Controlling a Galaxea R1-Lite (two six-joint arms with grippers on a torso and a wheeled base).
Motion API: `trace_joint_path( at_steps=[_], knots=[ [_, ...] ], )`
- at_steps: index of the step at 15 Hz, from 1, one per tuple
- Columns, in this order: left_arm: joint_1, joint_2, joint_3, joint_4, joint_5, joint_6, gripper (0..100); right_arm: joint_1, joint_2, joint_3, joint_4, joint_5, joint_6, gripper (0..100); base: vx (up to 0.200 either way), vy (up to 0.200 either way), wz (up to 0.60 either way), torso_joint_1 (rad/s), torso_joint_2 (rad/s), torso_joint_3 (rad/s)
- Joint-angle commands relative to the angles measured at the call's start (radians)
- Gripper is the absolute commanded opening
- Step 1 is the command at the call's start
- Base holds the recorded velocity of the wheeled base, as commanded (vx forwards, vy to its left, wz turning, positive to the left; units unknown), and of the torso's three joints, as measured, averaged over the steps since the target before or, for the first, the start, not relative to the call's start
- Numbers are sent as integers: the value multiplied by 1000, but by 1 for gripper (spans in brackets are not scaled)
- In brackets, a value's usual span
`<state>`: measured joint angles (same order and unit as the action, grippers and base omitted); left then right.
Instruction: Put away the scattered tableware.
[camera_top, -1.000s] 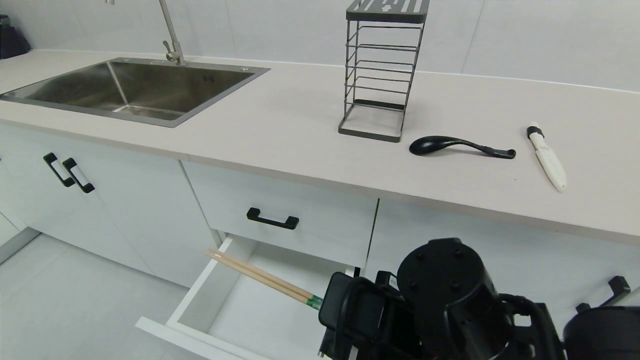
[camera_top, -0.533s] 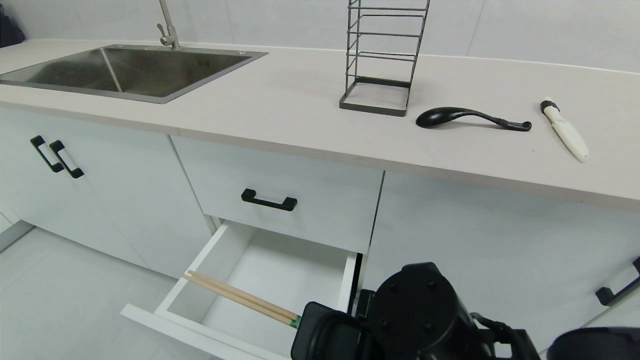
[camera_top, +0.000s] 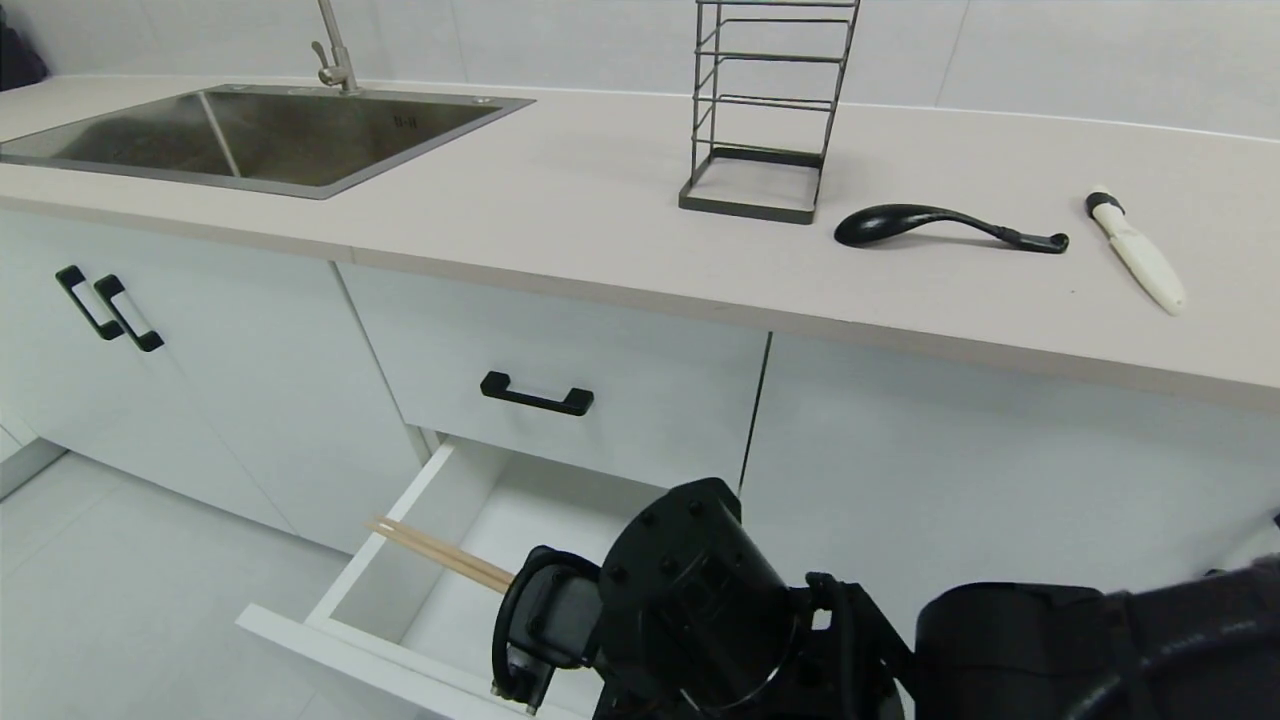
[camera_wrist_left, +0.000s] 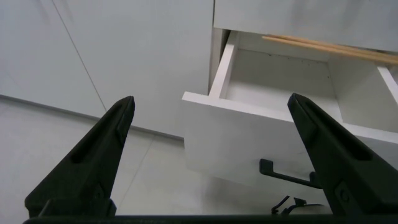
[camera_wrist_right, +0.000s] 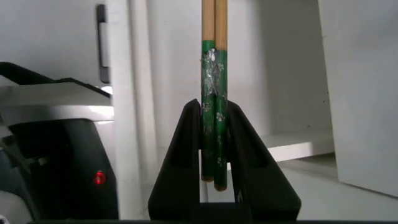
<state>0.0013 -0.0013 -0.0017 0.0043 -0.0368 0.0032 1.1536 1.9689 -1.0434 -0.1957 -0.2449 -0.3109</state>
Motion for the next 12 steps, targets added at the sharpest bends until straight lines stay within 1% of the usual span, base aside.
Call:
trace_joint_path(
  at_steps=[1,3,7,11,12],
  knots=[
    [0,1,0,0,0,0,100,-17,64,-32,2,-4,1,0,0,0,0,0,0,0],
    [0,1,0,-1,0,0,100,-34,93,-53,2,-24,4,0,0,0,0,0,0,0],
    [0,1,0,0,0,0,100,-63,113,-66,6,-151,6,0,0,0,0,0,0,0],
    [0,1,0,0,0,1,100,-58,130,-76,4,-148,4,0,0,0,0,-38,159,115],
    [0,1,0,0,0,0,100,-55,136,-83,-1,-129,-1,0,0,0,0,-12,80,36]
  ],
)
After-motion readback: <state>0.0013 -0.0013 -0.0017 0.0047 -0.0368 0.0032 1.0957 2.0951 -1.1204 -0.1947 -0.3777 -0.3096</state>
